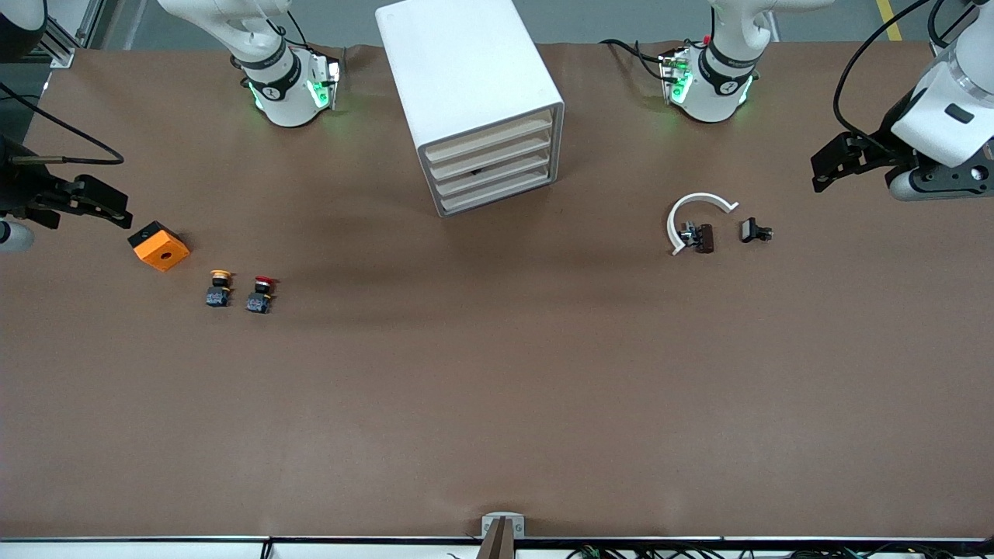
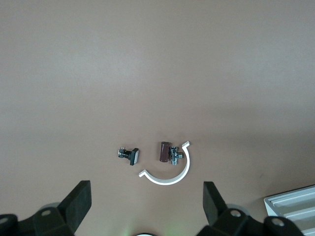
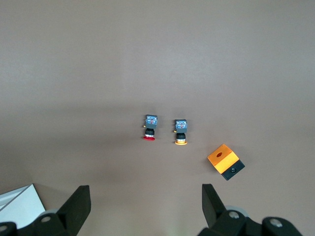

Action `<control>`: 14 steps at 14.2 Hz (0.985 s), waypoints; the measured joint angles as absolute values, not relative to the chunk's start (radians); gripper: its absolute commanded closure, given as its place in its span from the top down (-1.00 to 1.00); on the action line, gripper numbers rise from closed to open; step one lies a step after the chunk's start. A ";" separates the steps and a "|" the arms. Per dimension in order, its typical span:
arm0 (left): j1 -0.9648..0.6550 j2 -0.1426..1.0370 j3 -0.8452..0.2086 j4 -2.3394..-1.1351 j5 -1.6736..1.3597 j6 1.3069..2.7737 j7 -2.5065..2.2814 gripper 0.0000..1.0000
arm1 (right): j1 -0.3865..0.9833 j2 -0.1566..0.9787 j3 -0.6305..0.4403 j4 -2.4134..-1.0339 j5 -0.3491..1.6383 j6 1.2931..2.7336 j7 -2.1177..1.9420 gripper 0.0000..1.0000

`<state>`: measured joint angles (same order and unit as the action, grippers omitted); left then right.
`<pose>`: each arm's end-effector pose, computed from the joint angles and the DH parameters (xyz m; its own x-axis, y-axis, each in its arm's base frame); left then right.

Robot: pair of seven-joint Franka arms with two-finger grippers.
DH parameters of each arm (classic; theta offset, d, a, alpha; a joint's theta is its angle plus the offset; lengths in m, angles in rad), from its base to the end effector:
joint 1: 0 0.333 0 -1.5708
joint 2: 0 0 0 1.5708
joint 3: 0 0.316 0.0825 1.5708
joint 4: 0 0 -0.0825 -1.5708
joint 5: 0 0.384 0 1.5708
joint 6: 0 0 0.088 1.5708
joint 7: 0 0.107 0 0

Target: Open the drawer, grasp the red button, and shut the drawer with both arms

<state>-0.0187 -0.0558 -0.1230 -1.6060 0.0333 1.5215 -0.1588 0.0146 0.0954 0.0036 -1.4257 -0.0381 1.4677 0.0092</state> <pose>0.5269 -0.0734 0.6339 0.9996 0.0190 -0.0224 0.0180 -0.9989 -0.0442 0.5738 0.0059 0.6297 0.9986 0.0051 -0.0530 0.0071 -0.9992 0.0382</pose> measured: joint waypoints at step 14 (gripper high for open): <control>0.069 -0.055 -0.200 -1.609 -0.003 1.527 -0.155 1.00 | 0.017 0.096 0.008 -1.425 -0.038 1.469 0.009 1.00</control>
<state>0.0688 -0.0552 -0.1998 -1.6092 -0.0029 1.5270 -0.1552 0.0172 0.0962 0.0084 -1.4252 -0.0381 1.4691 0.0092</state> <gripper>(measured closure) 0.000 0.000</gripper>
